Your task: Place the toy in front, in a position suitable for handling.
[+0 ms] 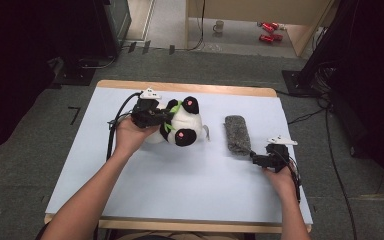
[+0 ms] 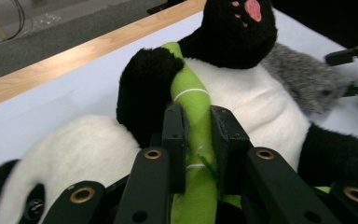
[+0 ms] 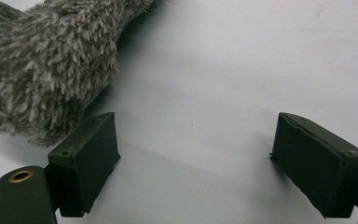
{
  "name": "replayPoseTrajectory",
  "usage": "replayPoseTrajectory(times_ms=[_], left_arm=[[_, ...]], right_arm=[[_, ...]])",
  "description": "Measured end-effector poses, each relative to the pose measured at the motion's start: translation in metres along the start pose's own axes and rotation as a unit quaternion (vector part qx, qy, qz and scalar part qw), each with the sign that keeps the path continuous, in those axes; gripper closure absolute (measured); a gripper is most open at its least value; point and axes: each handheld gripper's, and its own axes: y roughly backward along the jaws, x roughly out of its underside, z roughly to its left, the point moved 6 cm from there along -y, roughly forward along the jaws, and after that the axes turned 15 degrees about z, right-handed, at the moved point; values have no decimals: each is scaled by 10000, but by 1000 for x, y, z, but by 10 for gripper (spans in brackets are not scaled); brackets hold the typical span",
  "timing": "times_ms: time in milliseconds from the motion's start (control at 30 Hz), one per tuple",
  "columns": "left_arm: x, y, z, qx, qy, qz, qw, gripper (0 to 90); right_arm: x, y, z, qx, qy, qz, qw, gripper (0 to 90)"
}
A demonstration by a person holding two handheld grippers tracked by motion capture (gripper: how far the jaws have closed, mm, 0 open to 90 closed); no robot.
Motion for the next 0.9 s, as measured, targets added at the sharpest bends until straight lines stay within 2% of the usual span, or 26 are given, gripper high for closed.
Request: replayPoseTrajectory(times_ms=[67, 133, 167, 200, 267, 300, 333, 367, 500, 533, 600, 700, 867, 900], left_arm=[[6, 4, -13, -13, -71, 26, 10000, 774], [12, 5, -22, 64, -24, 90, 9999, 774], [18, 4, -34, 220, 11, 128, 9997, 774], [18, 4, -34, 220, 11, 128, 9997, 773], [28, -1, -50, 349, 23, 233, 9991, 772], [28, -1, -50, 349, 23, 233, 9991, 772], [31, -3, -58, 573, 111, 232, 9980, 772], [33, -3, -64, 648, 90, 213, 9976, 771], [40, -16, -79, 610, -114, 267, 9977, 767], [41, -19, -81, 582, -176, 313, 9977, 765], [41, -23, -83, 604, -180, 226, 9978, 758], [41, -24, -80, 566, -222, 118, 9981, 737], [41, -24, -81, 522, -335, 22, 9981, 673], [41, -24, -81, 520, -350, 3, 9980, 597]], right_arm=[[0, 0, 0, 0, -11, 3, 10000, 138], [0, 0, 0, -8, -21, 16, 10000, 138], [0, 0, 0, -7, -28, 18, 10000, 139], [0, 0, 0, -7, -28, 18, 10000, 139], [-1, 0, 0, -18, -48, 51, 10000, 145], [-1, 0, 0, -18, -48, 51, 10000, 145], [-1, 1, -1, -33, -67, 67, 9999, 153], [-2, 1, -2, -70, -123, 76, 9999, 169], [-5, 4, -8, -208, -372, 98, 9990, 204], [-6, 5, -9, -204, -438, 112, 9988, 206], [-11, 9, -10, -179, -441, 19, 9989, 214], [-23, 18, -2, -283, -522, -93, 9982, 255], [-33, 26, 3, -239, -390, -221, 9987, 267], [-37, 29, 5, -217, -345, -275, 9988, 274]])
